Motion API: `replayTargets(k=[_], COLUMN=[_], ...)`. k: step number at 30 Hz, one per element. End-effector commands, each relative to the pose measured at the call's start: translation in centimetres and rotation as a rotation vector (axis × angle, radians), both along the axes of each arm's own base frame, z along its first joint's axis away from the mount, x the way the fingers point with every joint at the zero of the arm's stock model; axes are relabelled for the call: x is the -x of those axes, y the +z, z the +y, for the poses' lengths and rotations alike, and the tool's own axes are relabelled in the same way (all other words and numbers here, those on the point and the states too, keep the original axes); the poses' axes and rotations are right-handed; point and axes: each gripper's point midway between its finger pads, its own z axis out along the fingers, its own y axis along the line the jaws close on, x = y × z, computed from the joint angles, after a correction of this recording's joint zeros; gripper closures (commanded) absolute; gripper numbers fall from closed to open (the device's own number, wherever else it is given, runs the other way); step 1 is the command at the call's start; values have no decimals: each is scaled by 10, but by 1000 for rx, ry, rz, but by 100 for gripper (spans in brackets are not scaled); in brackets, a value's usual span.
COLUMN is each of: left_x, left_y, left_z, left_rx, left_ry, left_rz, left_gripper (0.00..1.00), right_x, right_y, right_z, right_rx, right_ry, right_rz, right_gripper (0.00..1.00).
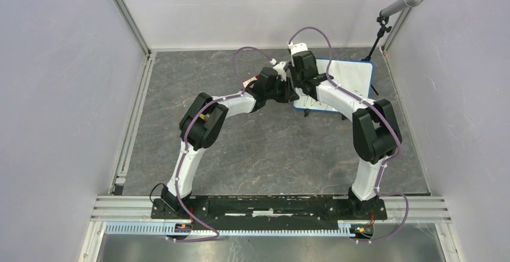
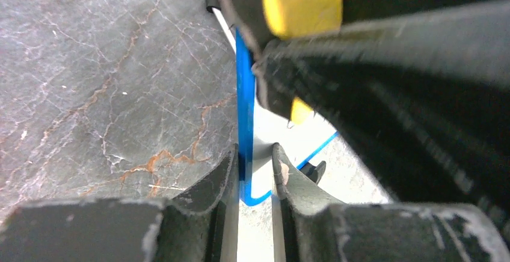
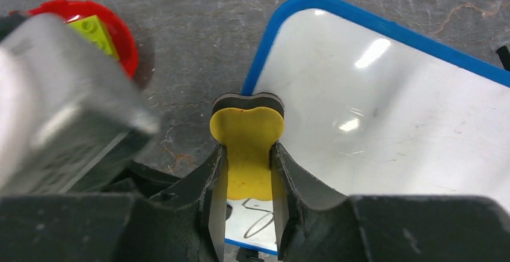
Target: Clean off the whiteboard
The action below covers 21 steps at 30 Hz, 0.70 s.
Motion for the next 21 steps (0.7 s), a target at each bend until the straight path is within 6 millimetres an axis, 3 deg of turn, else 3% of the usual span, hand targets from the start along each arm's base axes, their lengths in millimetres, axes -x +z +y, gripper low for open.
replayTargets(k=[1, 5, 13, 17, 21], left_x=[-7, -7, -6, -3, -2], left_y=[-40, -40, -40, -38, -39], left_z=[31, 31, 30, 27, 25], left_rx=[-171, -173, -170, -171, -192], left_ry=[103, 110, 100, 75, 77], left_rz=[5, 2, 2, -17, -25], left_gripper=[98, 98, 98, 98, 98], right_x=[-17, -9, -8, -13, -24], right_y=[21, 23, 42, 45, 45], right_z=[-61, -117, -177, -168, -122], right_rx=[-35, -1, 87, 88, -29], right_ry=[-137, -247, -347, -265, -145], right_rz=[-56, -63, -103, -146, -173], right_gripper=[67, 67, 67, 67, 67])
